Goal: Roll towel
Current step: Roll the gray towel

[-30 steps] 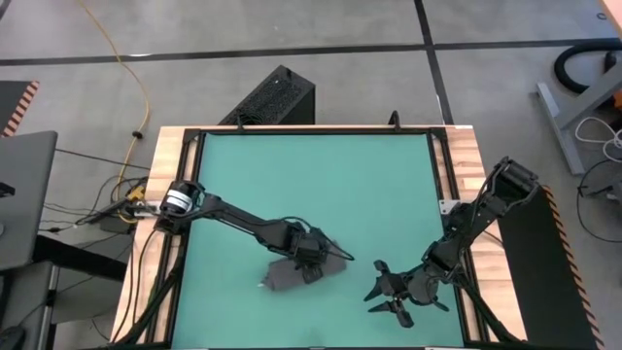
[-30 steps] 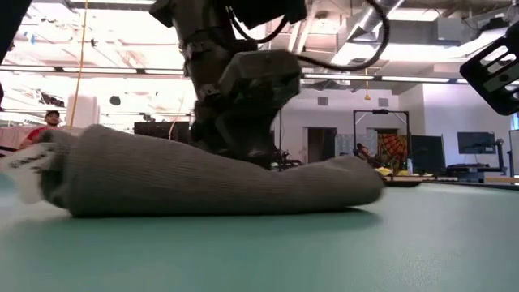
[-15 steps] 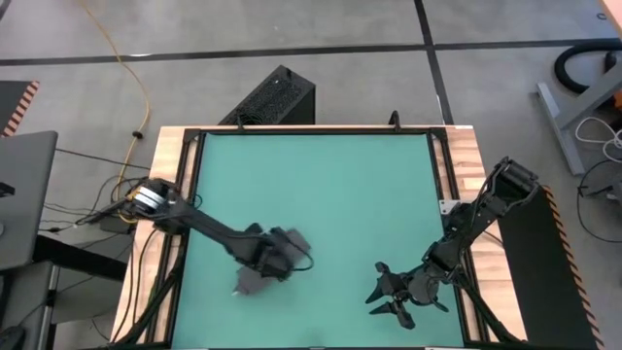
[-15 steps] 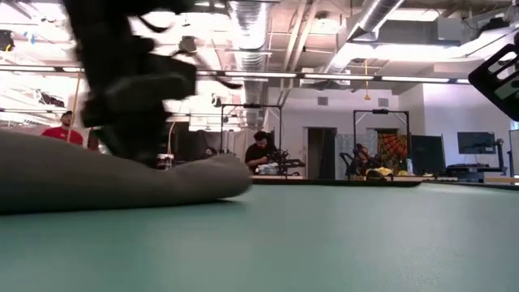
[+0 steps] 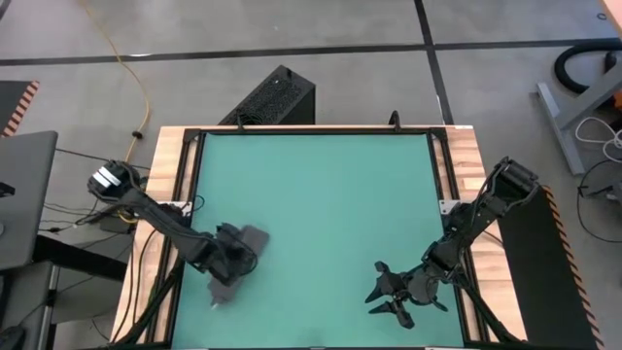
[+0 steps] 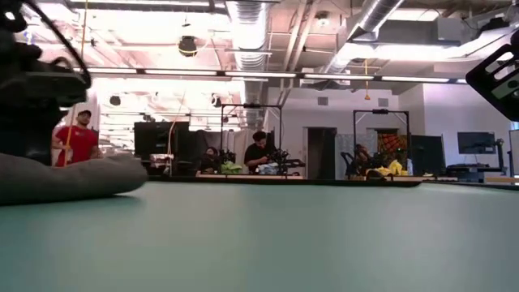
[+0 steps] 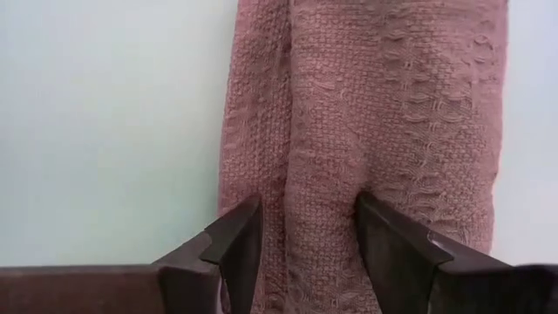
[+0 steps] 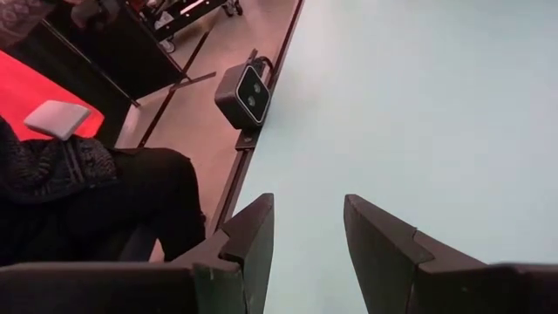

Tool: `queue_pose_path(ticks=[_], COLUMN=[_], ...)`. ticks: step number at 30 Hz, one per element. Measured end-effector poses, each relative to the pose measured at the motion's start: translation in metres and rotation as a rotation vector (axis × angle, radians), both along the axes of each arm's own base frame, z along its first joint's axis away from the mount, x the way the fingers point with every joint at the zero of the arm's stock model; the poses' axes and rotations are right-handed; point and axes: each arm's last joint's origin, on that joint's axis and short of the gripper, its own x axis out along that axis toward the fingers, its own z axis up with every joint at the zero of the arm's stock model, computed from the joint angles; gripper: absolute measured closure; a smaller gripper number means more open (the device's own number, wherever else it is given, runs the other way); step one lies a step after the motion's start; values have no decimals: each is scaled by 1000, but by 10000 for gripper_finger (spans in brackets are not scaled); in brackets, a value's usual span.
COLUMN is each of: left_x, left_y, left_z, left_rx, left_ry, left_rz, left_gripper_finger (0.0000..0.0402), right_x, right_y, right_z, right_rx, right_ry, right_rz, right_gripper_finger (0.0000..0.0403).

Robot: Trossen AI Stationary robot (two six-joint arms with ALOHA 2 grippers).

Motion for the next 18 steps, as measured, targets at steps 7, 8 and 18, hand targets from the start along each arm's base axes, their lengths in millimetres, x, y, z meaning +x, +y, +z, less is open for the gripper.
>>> queue_pose_path(ticks=[7, 8, 18], left_x=[-23, -25, -27], left_y=[9, 11, 18], left_z=[11, 11, 27], left_rx=[32, 37, 155], left_ry=[67, 80, 140], left_rz=[104, 124, 145], left_gripper_finger=[233, 233, 233], right_x=[4, 5, 17], right_y=[-4, -5, -18], right_z=[0, 0, 0], right_rx=[1, 1, 32], right_ry=[1, 1, 29], right_rz=[-17, -22, -14], right_gripper_finger=[237, 237, 237])
